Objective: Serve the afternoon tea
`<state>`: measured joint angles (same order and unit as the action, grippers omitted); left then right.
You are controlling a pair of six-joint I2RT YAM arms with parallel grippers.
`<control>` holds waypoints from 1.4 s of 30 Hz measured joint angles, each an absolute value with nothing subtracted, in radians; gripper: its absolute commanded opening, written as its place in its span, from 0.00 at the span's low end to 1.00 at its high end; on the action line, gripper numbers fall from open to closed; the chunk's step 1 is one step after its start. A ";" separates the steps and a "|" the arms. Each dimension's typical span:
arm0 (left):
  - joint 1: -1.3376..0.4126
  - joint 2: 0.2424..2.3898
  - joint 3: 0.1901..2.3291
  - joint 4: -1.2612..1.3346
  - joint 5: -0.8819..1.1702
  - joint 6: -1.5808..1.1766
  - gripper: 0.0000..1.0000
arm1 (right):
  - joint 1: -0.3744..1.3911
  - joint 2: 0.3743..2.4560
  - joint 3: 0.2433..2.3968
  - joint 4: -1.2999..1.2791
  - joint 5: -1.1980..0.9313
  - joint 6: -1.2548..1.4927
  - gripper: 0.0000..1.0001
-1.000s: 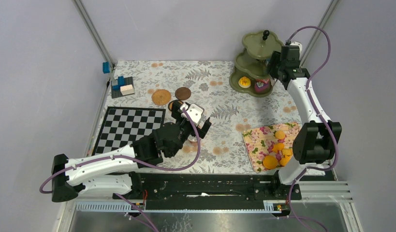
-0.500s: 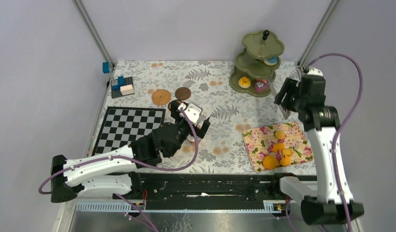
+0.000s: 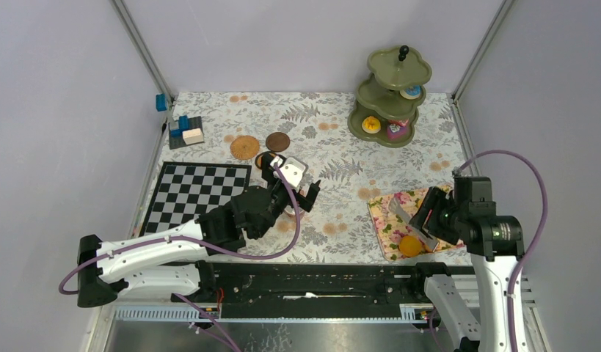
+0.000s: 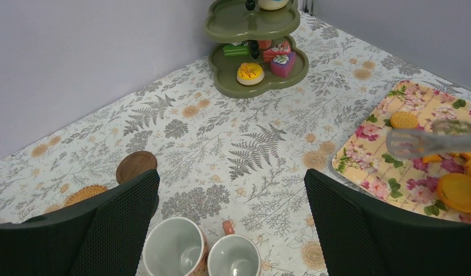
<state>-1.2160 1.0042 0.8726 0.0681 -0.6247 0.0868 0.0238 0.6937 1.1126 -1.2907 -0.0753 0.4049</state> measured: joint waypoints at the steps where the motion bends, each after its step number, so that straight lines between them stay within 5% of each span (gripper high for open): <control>1: -1.216 1.005 0.873 0.068 -0.623 0.084 0.99 | 0.024 0.694 1.092 -1.307 -0.081 0.413 0.66; 23: -1.216 1.016 0.873 0.055 -0.624 0.081 0.99 | 0.024 0.796 1.062 -1.466 -0.045 0.453 0.65; 42: -1.216 1.016 0.873 0.055 -0.624 0.081 0.99 | 0.024 0.807 1.023 -1.459 -0.047 0.454 0.51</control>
<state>-1.2156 1.0164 0.8726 0.0547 -0.6243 0.0814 0.0242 0.8066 1.0225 -1.4593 -0.0467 0.4541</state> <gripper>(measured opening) 0.990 0.531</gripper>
